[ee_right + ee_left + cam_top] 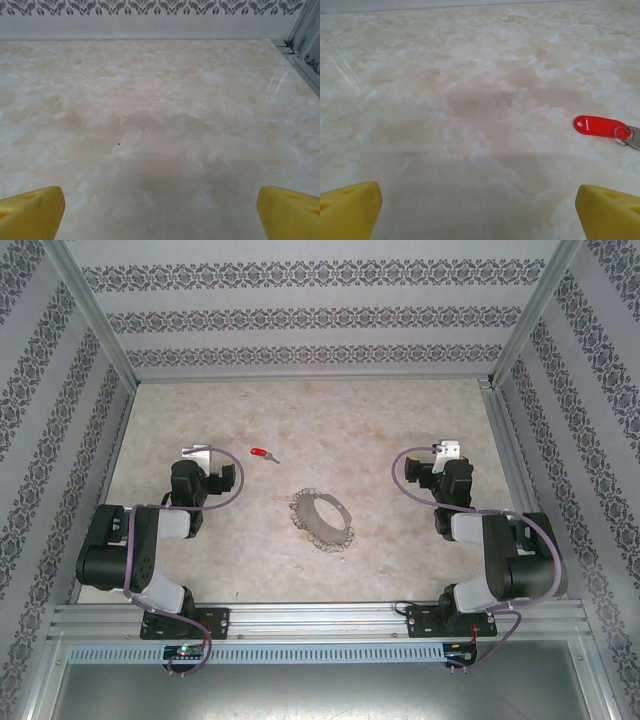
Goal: Put the keys on the keyring
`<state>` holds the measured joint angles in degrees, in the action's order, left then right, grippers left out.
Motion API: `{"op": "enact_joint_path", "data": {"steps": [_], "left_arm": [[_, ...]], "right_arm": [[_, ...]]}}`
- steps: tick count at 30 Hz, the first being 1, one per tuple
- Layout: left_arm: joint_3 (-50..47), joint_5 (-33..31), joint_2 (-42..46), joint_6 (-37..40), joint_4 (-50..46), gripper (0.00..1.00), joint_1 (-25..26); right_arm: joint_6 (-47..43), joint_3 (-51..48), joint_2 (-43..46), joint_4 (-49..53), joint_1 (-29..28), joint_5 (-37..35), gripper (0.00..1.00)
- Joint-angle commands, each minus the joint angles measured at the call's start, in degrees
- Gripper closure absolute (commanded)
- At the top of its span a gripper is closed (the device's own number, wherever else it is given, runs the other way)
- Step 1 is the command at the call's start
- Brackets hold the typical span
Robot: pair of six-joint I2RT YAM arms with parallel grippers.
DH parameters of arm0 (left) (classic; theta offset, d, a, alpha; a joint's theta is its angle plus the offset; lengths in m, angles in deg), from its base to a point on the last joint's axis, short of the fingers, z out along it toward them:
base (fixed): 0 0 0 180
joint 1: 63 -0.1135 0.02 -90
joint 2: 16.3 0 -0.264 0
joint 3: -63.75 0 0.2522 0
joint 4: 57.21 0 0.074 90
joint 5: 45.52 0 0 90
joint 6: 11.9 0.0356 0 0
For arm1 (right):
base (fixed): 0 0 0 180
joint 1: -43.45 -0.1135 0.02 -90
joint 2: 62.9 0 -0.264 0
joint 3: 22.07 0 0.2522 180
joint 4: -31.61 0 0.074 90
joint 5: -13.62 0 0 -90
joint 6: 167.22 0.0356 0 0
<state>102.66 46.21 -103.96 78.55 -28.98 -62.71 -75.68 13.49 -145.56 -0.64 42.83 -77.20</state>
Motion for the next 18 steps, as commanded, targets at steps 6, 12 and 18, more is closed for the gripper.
{"op": "enact_joint_path", "data": {"steps": [6, 12, 18], "left_arm": [[8.6, -5.3, 7.2, -2.6, -18.8, 0.00, 0.2], [16.7, -8.1, 13.9, -16.1, -37.3, 0.00, 1.3], [20.3, -2.9, 19.2, -32.3, -49.7, 0.00, 2.8]], "right_arm": [[8.3, 3.3, 14.8, 13.2, 0.6, -0.8, 0.02], [22.9, 11.7, 14.5, 25.7, 3.4, 17.2, 0.02], [29.7, 15.0, 9.2, 30.7, -0.3, 27.8, 0.14]]}}
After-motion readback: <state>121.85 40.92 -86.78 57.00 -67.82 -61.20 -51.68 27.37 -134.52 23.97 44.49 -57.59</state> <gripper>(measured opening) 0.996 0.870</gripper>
